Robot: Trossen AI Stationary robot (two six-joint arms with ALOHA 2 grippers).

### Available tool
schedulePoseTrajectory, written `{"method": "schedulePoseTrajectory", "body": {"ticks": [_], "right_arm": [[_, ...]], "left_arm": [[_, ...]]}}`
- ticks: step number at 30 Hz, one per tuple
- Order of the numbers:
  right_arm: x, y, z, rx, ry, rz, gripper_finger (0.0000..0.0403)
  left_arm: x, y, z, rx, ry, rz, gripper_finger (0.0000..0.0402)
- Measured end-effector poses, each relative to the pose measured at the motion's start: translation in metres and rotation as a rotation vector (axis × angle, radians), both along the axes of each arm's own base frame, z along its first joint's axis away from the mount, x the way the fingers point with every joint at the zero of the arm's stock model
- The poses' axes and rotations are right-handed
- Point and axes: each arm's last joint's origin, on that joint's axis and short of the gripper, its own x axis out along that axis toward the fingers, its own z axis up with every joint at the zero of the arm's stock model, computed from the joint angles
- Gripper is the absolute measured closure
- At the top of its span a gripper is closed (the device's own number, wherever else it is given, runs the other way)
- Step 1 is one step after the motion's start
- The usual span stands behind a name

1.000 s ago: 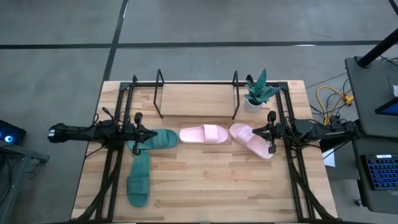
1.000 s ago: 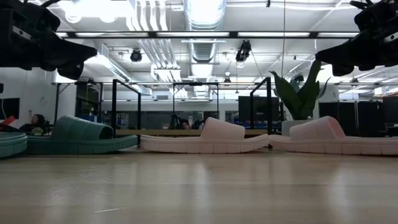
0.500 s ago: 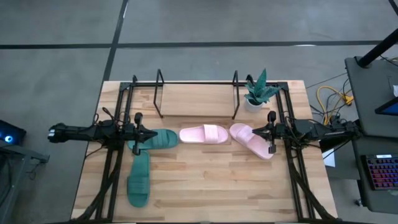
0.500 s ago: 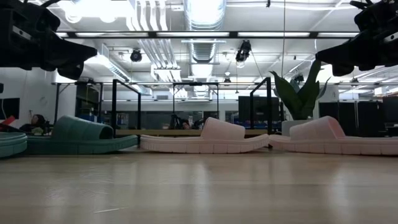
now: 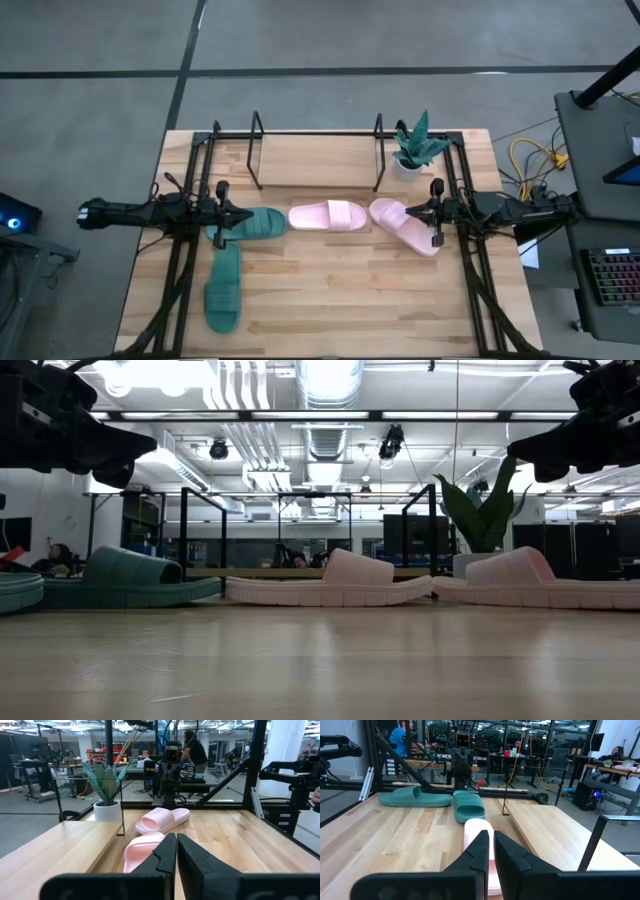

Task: Pick and place slides into the shelf
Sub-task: Put the right pink slipper on the shelf

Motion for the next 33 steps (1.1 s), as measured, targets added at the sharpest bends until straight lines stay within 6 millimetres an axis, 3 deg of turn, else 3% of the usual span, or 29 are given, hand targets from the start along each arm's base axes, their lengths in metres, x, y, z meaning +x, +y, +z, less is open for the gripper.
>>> {"method": "schedulePoseTrajectory", "body": {"ticks": [4, 16, 21, 26, 29, 33], "right_arm": [[0.0, 0.0, 0.0, -0.006, -0.003, -0.001, 0.0385], [0.0, 0.0, 0.01, -0.152, -0.093, -0.011, 0.0385], [-0.001, 0.0, 0.015, -0.293, -0.127, -0.021, 0.0385], [-0.004, -0.001, 0.031, -0.277, -0.289, -0.047, 0.0384], [-0.005, -0.001, 0.037, -0.303, -0.247, -0.043, 0.0364], [-0.001, -0.002, 0.042, -0.316, -0.176, -0.08, 0.0308]], "left_arm": [[0.0, 0.0, 0.001, -0.001, -0.014, 0.002, 0.0402], [-0.007, 0.001, 0.037, 0.024, -0.392, 0.039, 0.0402], [-0.008, 0.002, 0.039, 0.185, -0.403, 0.077, 0.0402], [-0.008, 0.002, 0.04, 0.2, -0.402, 0.086, 0.0402], [-0.009, 0.002, 0.041, 0.205, -0.402, 0.103, 0.0402], [-0.008, 0.002, 0.042, 0.223, -0.397, 0.112, 0.0396]]}}
